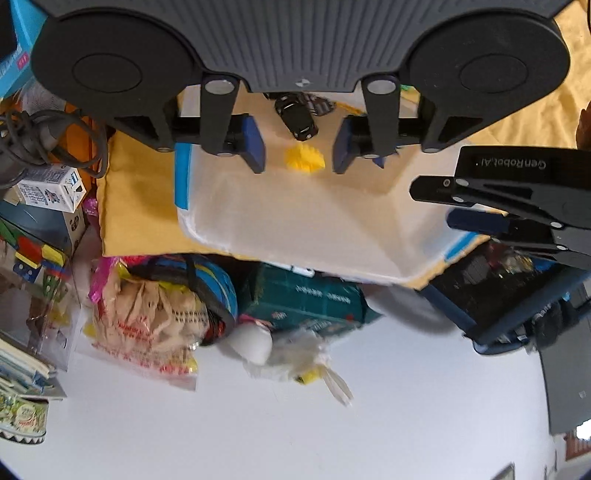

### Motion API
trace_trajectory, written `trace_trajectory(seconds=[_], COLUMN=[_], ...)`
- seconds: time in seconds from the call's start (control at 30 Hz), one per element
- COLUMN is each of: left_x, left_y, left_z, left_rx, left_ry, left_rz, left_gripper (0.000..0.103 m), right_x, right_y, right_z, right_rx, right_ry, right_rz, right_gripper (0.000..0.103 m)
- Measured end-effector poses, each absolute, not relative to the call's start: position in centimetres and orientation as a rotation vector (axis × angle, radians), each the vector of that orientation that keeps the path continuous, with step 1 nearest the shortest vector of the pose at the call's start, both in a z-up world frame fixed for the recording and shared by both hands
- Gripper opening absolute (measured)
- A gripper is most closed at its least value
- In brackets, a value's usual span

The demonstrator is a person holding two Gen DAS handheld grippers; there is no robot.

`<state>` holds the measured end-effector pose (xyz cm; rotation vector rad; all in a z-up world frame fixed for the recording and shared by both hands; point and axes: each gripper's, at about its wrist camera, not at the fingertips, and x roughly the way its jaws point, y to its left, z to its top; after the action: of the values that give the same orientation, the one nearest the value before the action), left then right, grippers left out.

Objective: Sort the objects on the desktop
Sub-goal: 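Carry both bricks over the bin and open both tools to drop them, then grasp the white numbered race car with the left tool while the right tool grasps the dark green car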

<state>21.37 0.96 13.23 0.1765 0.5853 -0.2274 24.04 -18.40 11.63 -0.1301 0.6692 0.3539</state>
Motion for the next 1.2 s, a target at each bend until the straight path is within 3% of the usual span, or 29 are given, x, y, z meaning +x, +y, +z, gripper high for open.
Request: trace_trajectory(seconds=[0.2, 0.43, 0.77, 0.87, 1.07, 1.2], left_x=[15.6, 10.6, 9.1, 9.2, 9.6, 11.0], left_y=[4.2, 4.7, 6.7, 7.2, 7.7, 7.4], left_z=[10.1, 3.7, 3.3, 3.3, 3.3, 2.9], left_rx=[-0.001, -0.024, -0.068, -0.070, -0.072, -0.085], left_ry=[0.728, 0.899, 0.897, 0.906, 0.913, 0.914], left_rz=[-0.296, -0.287, -0.223, -0.205, -0.206, -0.217], left_gripper=[0.066, 0.066, 0.066, 0.066, 0.066, 0.066], right_x=[19.7, 15.7, 13.6, 13.3, 12.6, 13.4], right_y=[-17.7, -15.0, -11.5, -9.3, -6.8, -7.5], right_z=[10.4, 2.8, 1.0, -0.4, -2.9, -2.2], right_rx=[-0.189, -0.462, -0.543, -0.616, -0.789, -0.704], right_ry=[0.646, 0.777, 0.736, 0.702, 0.576, 0.614], right_rz=[0.473, 0.637, 0.831, 0.871, 0.842, 0.818], right_gripper=[0.052, 0.049, 0.048, 0.039, 0.038, 0.023])
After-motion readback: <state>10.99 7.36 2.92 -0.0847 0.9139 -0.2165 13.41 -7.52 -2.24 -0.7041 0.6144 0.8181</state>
